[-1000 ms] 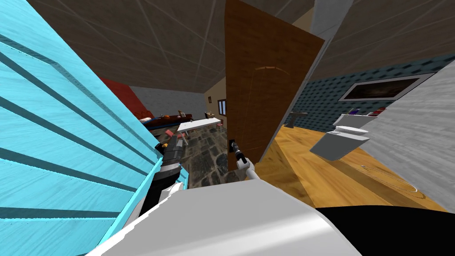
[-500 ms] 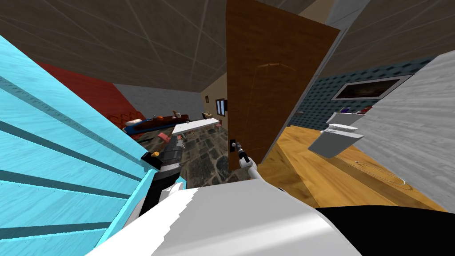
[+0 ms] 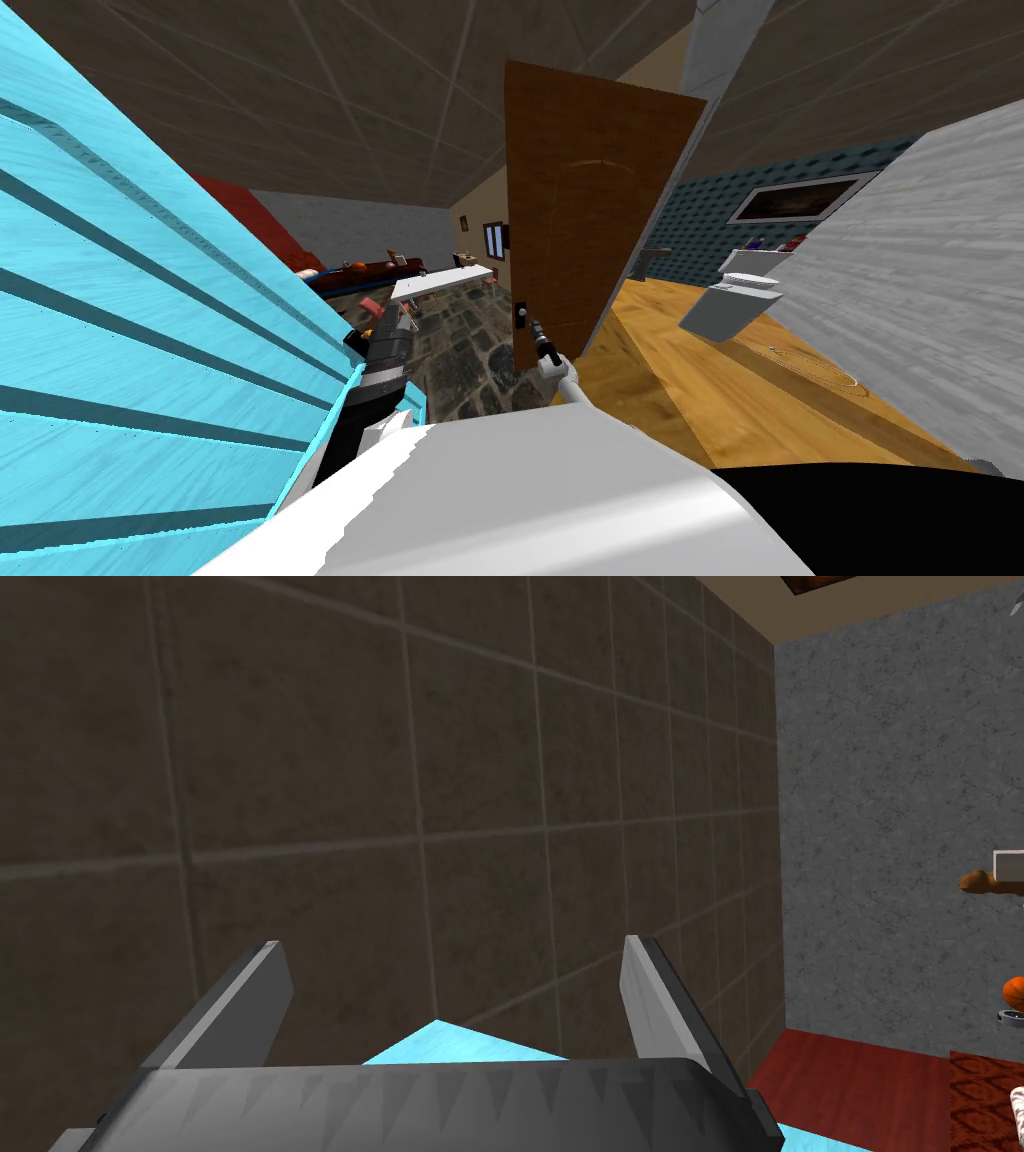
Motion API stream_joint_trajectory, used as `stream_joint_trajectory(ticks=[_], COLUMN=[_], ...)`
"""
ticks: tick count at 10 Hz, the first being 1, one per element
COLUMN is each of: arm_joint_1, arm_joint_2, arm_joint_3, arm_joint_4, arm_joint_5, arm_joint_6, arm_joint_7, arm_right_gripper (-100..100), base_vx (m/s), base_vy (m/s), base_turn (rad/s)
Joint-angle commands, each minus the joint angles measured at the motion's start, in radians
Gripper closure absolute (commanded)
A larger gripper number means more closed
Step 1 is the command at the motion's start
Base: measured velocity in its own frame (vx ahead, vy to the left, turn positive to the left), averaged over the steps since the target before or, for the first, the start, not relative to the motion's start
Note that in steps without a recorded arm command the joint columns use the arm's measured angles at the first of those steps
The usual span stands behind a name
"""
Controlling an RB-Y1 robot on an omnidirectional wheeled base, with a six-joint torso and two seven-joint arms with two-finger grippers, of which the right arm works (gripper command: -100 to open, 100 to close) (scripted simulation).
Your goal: Push the door open
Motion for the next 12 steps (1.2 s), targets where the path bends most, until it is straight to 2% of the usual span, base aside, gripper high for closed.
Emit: stream_joint_trajectory(ticks=[1, 2, 4, 8, 12], arm_joint_1=[0.006, 0.009, 0.008, 0.005, 0.001], arm_joint_2=[0.015, 0.025, 0.01, 0.005, 0.019], arm_joint_3=[0.002, 0.003, -0.001, -0.01, -0.02], arm_joint_4=[-0.008, -0.012, -0.007, 0.004, 0.015], arm_joint_5=[-0.004, -0.006, -0.005, -0.005, -0.005], arm_joint_6=[0.002, 0.004, -0.003, -0.017, -0.031], arm_joint_7=[-0.004, -0.005, -0.003, 0.0, 0.003], arm_right_gripper=[-100, -100, -100, -100, -100], base_vx=[-0.272, -0.284, -0.016, 0.209, 0.213], base_vy=[0.052, 0.035, 0.015, 0.025, 0.024], base_turn=[-0.057, -0.053, 0.009, 0.022, 0.02])
